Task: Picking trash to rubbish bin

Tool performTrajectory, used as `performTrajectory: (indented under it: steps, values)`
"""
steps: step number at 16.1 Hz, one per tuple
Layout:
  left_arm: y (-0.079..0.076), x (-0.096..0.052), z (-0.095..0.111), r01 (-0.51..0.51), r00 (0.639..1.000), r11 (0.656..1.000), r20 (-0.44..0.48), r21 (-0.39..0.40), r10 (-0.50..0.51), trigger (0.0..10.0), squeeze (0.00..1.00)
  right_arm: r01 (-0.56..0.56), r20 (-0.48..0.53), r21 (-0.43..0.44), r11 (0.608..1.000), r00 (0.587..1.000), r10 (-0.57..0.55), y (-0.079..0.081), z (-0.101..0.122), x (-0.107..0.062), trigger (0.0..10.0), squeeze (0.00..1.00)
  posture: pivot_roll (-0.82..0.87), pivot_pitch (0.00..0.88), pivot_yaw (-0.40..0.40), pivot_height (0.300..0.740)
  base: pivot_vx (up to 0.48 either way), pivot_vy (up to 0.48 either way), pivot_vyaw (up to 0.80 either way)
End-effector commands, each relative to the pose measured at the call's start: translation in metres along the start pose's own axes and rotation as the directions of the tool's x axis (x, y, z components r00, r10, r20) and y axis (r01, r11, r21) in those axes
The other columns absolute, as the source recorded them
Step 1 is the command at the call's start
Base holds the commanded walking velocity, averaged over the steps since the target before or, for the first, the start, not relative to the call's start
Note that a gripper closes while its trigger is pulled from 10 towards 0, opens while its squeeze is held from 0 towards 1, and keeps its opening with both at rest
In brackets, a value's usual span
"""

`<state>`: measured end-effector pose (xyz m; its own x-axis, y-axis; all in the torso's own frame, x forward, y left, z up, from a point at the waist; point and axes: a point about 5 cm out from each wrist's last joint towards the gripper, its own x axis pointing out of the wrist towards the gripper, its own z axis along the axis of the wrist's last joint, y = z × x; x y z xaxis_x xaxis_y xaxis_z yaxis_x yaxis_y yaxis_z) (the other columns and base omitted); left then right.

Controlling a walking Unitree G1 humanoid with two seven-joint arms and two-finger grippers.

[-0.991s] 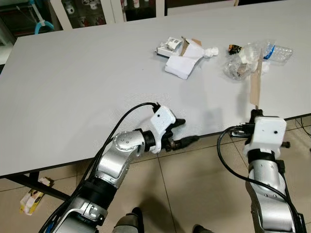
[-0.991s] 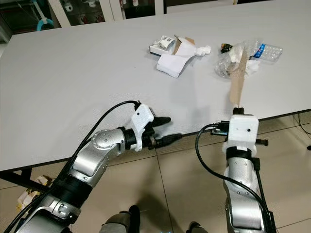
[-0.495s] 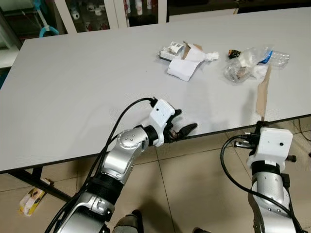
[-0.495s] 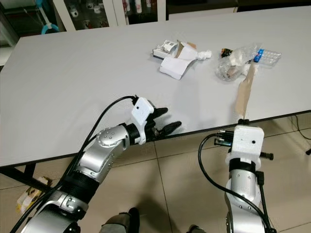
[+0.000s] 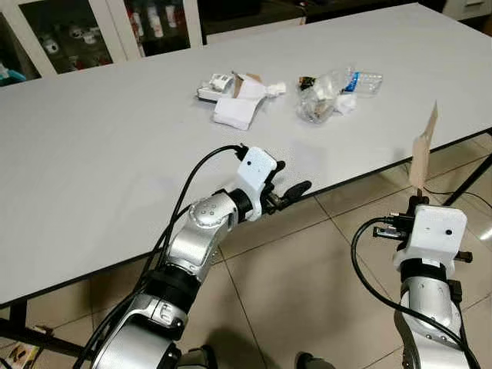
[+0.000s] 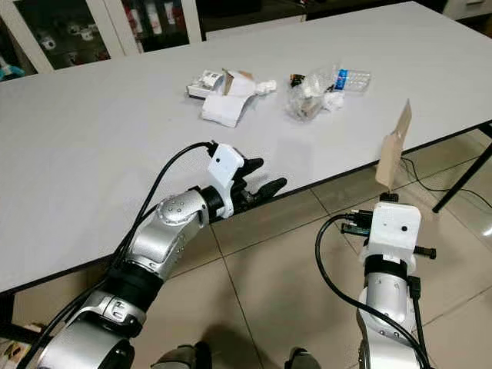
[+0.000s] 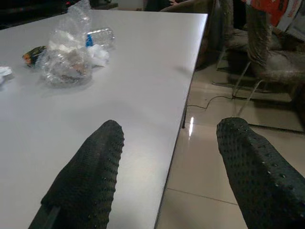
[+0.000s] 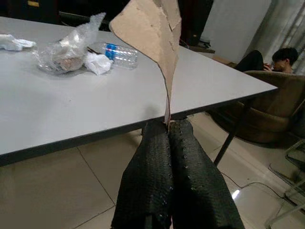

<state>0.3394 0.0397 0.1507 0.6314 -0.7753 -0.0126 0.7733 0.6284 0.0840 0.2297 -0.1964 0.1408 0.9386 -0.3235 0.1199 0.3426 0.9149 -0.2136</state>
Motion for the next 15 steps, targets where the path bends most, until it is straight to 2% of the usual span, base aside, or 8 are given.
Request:
performTrajectory:
  steps: [1,15]
  values:
    - [0.0051,-0.0007,0.0006,-0.029,1.0,1.0,0.002,0.005,0.029,10.0,0.0,-0.002,0.016,-0.001,1.0,1.0,0.002,0.0025,0.0058,-0.0013,10.0,0.0,0.09,0.117,0.061,0.74,0.0,-0.289,0.0]
    - [0.0135,0.0018,-0.0021,-0.08,0.997,0.997,-0.015,-0.007,0.08,10.0,0.0,-0.041,0.029,-0.025,0.999,0.999,0.042,0.0111,0.012,0.0026,10.0,0.0,0.09,0.115,0.057,0.74,0.255,-0.384,0.0]
